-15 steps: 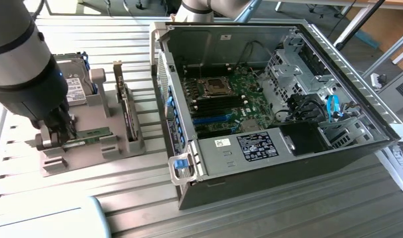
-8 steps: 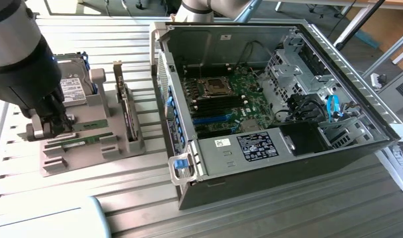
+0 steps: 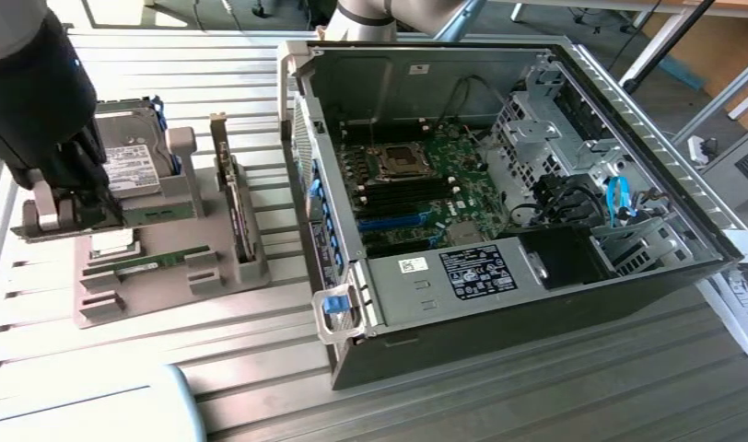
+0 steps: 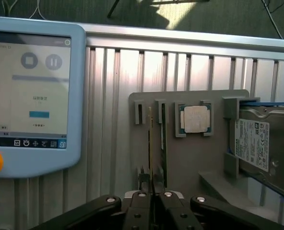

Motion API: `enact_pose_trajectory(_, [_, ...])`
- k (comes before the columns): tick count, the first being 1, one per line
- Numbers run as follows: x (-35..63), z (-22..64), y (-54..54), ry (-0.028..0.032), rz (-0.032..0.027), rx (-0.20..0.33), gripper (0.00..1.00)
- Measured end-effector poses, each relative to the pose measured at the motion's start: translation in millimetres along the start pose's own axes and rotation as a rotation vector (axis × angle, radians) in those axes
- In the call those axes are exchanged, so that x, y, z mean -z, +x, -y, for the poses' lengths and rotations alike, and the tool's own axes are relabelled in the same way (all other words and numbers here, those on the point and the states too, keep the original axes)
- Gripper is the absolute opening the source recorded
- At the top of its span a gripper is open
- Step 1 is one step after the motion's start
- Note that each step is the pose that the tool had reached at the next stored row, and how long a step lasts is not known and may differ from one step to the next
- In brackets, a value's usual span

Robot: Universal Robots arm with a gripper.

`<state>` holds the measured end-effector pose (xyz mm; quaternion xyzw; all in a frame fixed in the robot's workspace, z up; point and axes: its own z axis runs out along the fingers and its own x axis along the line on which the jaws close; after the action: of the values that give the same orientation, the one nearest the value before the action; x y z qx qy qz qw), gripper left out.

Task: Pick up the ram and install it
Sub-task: 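Pick up the ram and move it above insertion slot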

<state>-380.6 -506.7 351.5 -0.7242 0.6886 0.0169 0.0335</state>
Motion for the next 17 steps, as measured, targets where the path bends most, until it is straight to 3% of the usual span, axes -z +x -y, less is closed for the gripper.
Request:
enact_pose_trajectory(4, [24.7,0.6,-1.7,0.0000,0.0000,0.000,0.13])
enact_pose_trajectory(8, [39.1,1.0,-2.8,-0.0001,-0.0001,0.000,0.13])
enact_pose_trajectory(11, [40.9,3.7,-2.7,-0.0015,0.0044,0.000,0.13])
enact_pose_trajectory(17, [40.0,29.4,-1.4,-0.0115,0.0087,-0.001,0.13])
